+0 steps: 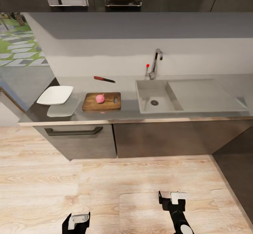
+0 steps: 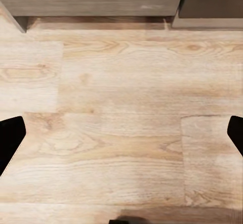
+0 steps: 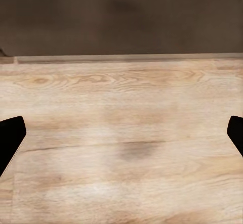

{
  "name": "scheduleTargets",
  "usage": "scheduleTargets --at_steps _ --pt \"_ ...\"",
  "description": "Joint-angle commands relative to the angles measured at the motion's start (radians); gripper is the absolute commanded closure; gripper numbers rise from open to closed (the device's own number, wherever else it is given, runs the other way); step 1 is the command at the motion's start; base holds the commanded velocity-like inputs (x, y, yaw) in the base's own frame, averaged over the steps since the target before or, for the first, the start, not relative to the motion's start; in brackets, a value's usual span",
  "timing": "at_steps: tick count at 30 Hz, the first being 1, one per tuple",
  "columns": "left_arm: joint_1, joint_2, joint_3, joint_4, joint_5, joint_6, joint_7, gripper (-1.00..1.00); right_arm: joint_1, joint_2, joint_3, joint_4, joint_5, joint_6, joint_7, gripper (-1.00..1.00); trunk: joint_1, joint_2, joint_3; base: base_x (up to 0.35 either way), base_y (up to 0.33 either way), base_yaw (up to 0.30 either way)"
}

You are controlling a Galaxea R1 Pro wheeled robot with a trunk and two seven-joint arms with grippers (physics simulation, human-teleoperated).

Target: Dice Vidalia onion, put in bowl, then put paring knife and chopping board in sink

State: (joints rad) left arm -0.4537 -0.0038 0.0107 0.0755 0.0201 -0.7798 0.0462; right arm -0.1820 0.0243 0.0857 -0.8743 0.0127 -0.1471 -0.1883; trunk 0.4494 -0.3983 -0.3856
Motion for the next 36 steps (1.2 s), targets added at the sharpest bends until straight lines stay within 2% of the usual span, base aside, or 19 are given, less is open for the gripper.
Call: scheduleTargets --at_steps 1,15,36 --pt "-0.002 0.0 0.0 0.004 0.001 -0.006 0.001 -1.0 -0.001 0.0 0.003 0.0 0.001 -0.002 -0.007 -1.0 0.001 -0.002 -0.001 0.057 0.18 0.0" --pt "0.0 0.001 0.0 0.004 0.002 -0.006 0.003 -1.0 -0.001 0.0 0.002 0.0 0.0 0.0 -0.008 -1.0 0.001 -0.002 -0.01 0.036 0.067 0.11" --pt "0.0 0.001 0.0 0.004 0.001 -0.006 0.002 -1.0 -0.001 0.0 0.002 0.0 0.0 0.001 -0.006 -1.0 0.001 -0.002 -0.01 0.0 0.0 0.006"
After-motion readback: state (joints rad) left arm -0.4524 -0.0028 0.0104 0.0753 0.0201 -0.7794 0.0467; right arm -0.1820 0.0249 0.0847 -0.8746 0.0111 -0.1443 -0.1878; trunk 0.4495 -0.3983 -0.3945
